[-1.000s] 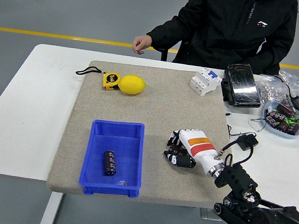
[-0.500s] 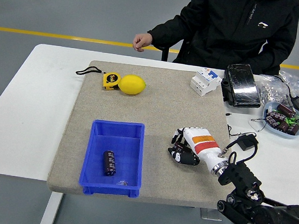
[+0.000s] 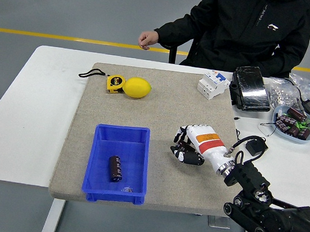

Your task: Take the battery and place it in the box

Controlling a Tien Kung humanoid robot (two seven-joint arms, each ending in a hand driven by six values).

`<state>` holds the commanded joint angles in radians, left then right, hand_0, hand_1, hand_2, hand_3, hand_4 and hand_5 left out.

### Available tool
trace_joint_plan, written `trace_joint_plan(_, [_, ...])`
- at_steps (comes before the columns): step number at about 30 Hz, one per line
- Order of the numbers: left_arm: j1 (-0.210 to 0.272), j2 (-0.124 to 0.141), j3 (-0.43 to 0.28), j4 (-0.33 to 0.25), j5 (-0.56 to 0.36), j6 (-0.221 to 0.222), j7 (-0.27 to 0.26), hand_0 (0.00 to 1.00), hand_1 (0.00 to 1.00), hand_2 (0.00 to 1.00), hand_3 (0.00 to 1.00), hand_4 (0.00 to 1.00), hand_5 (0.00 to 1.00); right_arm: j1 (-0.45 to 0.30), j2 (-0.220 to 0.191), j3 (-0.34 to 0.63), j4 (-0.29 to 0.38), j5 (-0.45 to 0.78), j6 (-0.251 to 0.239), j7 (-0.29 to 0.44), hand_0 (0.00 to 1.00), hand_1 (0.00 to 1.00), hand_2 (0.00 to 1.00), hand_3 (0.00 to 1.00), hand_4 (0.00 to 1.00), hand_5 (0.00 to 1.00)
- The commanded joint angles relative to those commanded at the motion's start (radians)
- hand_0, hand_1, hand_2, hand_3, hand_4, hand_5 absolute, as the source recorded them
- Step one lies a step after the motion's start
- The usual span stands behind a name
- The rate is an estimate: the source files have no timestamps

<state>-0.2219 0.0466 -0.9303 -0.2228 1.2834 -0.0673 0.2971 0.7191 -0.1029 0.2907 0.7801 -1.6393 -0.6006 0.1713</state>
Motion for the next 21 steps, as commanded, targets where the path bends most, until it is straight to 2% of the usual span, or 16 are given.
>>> trace_joint_plan(5, [0.004,0.002,-0.007,0.0,0.007,-0.001,0.002,0.767,0.749,0.751,0.602,0.655,0.587,0.008,0.002,0.011,0.042,-0.023,0.001,-0.008,0.125,0.34,0.425,0.439,0.631,0.188])
trace_joint_plan(11, [0.006,0.006,-0.023,0.0,0.027,-0.003,0.006,0.767,0.749,0.751,0.602,0.656,0.588,0.049,0.018,0.028,0.122,-0.054,-0.006,-0.026,0.126,0.339,0.427,0.44,0.625,0.182])
trace_joint_plan(19, [0.009,0.012,-0.04,0.0,0.045,-0.005,0.011,0.767,0.749,0.75,0.602,0.657,0.588,0.101,0.074,0.026,0.24,-0.076,-0.013,-0.051,0.125,0.336,0.425,0.439,0.616,0.178])
trace_joint_plan(21, [0.008,0.013,-0.046,0.0,0.053,-0.006,0.012,0.769,0.75,0.75,0.602,0.657,0.588,0.111,0.102,0.013,0.256,-0.076,-0.015,-0.052,0.129,0.338,0.426,0.439,0.614,0.174])
